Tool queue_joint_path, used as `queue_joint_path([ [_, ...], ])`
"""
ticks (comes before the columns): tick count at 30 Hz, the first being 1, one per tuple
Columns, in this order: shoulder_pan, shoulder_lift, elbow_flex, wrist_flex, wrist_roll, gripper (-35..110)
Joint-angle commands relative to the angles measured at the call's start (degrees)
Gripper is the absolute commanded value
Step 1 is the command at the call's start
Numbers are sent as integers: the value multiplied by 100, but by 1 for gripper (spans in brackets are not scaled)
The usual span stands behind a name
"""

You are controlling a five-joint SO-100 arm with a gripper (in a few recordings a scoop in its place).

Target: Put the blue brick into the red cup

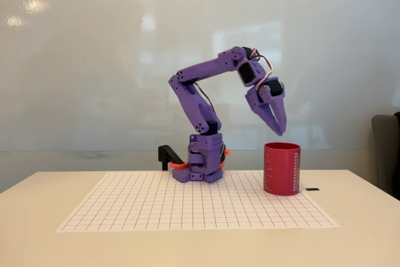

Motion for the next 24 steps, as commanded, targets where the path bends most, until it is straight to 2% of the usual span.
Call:
queue_joint_path([
  [1,2215,475,-149,-466,-299,-1],
  [6,3894,1230,-123,-677,-316,-1],
  [10,4685,2101,-97,-624,-387,-1],
  [21,5203,5221,167,-44,-97,-1],
  [24,5071,5827,404,-26,-26,-1],
])
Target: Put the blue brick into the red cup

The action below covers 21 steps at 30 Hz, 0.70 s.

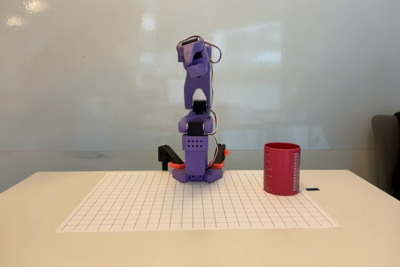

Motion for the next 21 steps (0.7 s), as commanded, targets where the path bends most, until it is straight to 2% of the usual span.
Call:
queue_joint_path([
  [1,-97,571,70,176,220,-1],
  [7,-229,571,738,-9,211,-1],
  [16,-958,580,3990,-53,-316,-1],
  [21,-949,580,5405,-149,-712,-1],
])
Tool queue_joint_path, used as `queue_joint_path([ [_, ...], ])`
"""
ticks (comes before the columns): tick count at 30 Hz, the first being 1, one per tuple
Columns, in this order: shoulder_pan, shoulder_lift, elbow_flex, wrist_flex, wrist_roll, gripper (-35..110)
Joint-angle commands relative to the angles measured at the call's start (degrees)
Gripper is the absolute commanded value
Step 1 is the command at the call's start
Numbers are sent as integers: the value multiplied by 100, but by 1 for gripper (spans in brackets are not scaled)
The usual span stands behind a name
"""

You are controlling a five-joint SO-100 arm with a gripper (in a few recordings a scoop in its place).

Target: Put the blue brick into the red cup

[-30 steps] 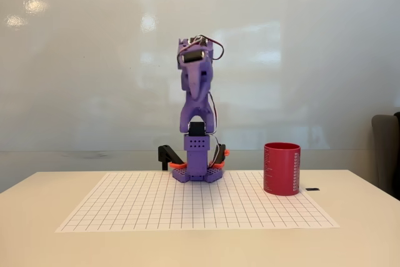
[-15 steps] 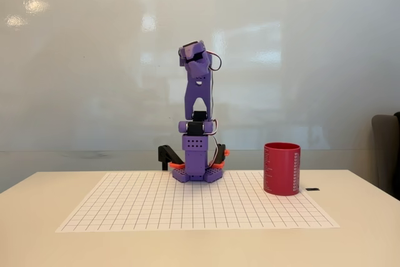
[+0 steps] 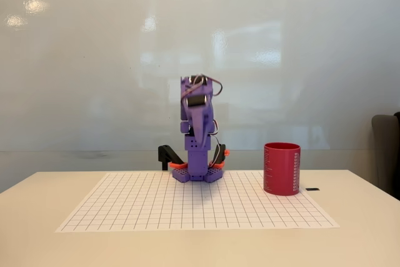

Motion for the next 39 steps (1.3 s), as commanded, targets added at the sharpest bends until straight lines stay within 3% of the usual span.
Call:
queue_joint_path([
  [1,-35,9,773,-114,-123,-1],
  [14,-264,18,773,-158,-1002,-1],
  [39,-272,18,773,-167,-800,-1],
])
